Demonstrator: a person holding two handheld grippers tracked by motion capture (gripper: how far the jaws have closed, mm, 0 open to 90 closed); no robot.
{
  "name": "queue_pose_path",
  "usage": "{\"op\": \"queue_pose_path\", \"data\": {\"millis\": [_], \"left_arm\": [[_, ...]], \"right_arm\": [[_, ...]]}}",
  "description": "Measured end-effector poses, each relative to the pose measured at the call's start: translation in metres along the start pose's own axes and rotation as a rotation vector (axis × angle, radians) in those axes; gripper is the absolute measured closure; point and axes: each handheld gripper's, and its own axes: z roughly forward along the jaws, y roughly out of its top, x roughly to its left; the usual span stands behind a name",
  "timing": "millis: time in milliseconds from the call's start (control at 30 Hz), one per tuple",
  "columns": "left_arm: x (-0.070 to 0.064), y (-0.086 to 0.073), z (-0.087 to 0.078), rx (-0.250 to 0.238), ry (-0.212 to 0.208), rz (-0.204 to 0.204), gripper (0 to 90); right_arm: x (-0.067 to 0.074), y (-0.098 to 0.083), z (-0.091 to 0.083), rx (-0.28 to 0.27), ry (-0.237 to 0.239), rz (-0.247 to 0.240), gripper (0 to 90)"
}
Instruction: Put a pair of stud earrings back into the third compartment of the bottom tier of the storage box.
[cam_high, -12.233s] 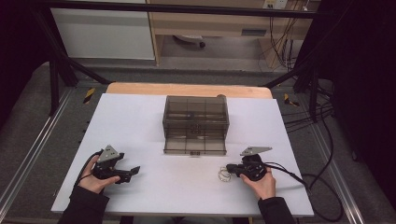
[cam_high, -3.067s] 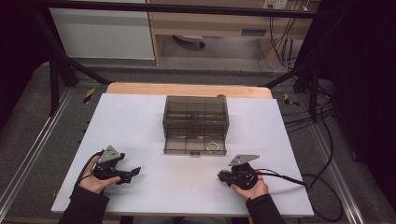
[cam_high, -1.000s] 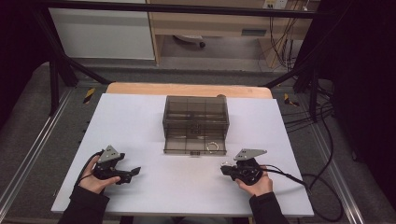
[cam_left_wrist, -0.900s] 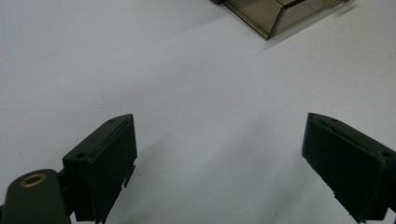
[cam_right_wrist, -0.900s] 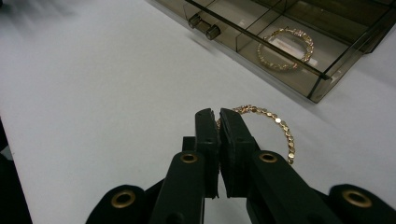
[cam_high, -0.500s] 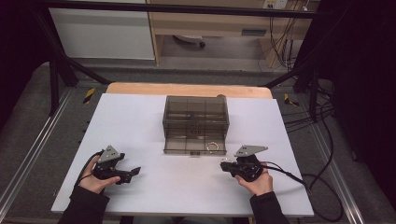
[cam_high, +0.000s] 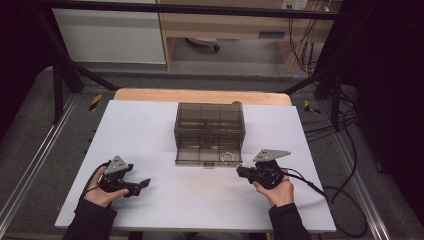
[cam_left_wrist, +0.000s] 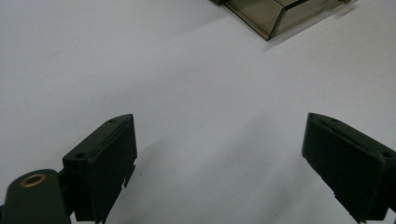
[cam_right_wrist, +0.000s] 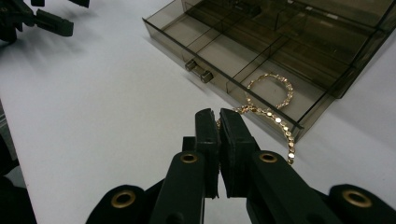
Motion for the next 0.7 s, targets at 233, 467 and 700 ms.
{"op": "queue_pose_path", "data": {"millis": [233, 467, 700], "left_arm": [[0.000, 0.000, 0.000, 0.001, -0.001, 0.000, 9.8], [-0.001, 0.000, 0.001, 0.002, -0.002, 0.001, 9.8], [-0.001, 0.000, 0.001, 0.002, -0.002, 0.001, 9.8]], "right_arm": [[-0.003, 0.010, -0.003, -0.015, -0.011, -0.003, 86.8], [-0.007, 0.018, -0.003, -0.018, -0.020, 0.001, 86.7], [-0.010, 0.025, 0.001, -0.029, -0.031, 0.006, 86.7]]}}
